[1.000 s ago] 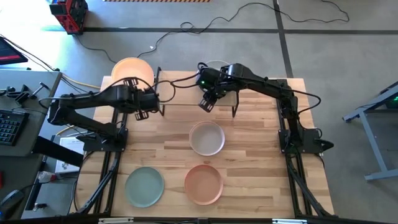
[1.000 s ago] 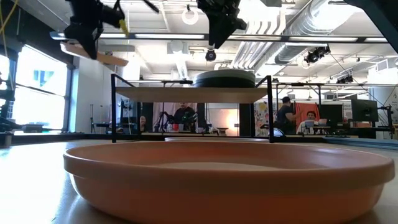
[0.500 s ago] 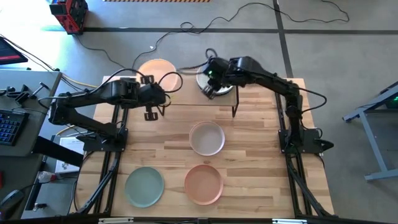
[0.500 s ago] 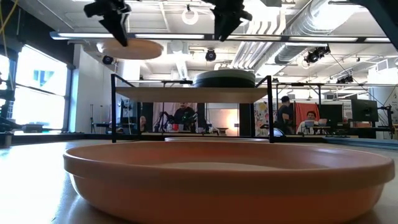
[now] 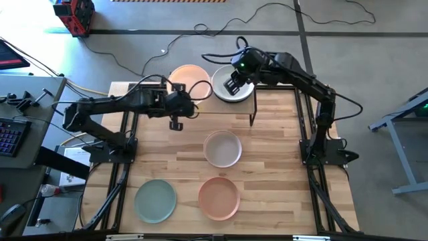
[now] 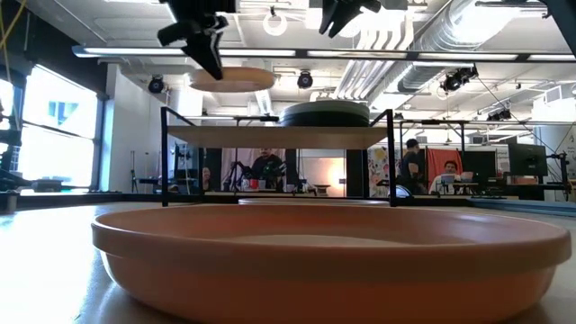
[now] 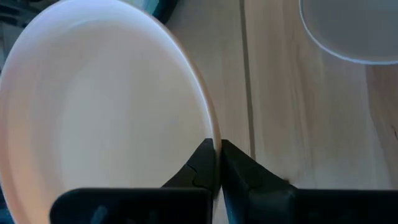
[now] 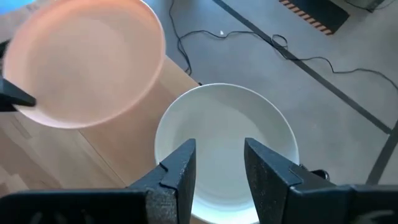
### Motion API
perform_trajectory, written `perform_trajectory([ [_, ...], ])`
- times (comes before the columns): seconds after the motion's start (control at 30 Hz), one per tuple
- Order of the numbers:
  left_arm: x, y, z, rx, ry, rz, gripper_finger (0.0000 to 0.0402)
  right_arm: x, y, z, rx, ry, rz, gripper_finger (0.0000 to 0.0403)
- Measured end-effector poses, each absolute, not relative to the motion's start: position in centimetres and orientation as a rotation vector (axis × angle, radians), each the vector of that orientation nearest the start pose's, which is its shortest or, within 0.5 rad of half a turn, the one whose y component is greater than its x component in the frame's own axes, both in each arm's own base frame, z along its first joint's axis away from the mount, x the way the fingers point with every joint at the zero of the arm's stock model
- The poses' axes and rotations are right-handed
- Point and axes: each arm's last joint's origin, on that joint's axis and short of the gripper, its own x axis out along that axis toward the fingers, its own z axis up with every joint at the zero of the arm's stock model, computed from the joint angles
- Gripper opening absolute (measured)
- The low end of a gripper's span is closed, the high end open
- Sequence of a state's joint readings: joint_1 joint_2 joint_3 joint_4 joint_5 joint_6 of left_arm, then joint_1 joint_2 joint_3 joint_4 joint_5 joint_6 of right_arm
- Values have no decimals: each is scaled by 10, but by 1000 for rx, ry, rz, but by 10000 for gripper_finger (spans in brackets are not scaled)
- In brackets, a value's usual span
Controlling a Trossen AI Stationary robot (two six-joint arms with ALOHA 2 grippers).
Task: Place and stack plates onto a shelf
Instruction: Put the light red plate on the shelf
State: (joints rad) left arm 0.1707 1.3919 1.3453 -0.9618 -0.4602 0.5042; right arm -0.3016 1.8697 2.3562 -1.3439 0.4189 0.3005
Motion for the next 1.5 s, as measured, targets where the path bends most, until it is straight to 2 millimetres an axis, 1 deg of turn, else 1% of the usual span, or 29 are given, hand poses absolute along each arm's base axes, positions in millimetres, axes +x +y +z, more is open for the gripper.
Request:
perform_trajectory([
  [0.17, 277, 63, 320, 595, 1172, 304, 1, 328, -114, 452, 176, 787, -780, 114],
  [0.3, 283, 74, 310, 570, 1218, 311, 1, 328, -114, 452, 176, 788, -779, 114],
  [0.53, 286, 90, 300, 467, 1243, 312, 1, 328, -114, 452, 178, 792, -774, 114],
  [0.93, 284, 107, 297, 362, 1219, 281, 1, 327, -114, 451, 177, 806, -774, 114],
  [1.13, 283, 111, 297, 350, 1208, 288, 1, 327, -113, 451, 177, 808, -773, 114],
  [1.5, 282, 116, 297, 287, 1185, 243, 1, 327, -113, 451, 177, 809, -772, 114],
])
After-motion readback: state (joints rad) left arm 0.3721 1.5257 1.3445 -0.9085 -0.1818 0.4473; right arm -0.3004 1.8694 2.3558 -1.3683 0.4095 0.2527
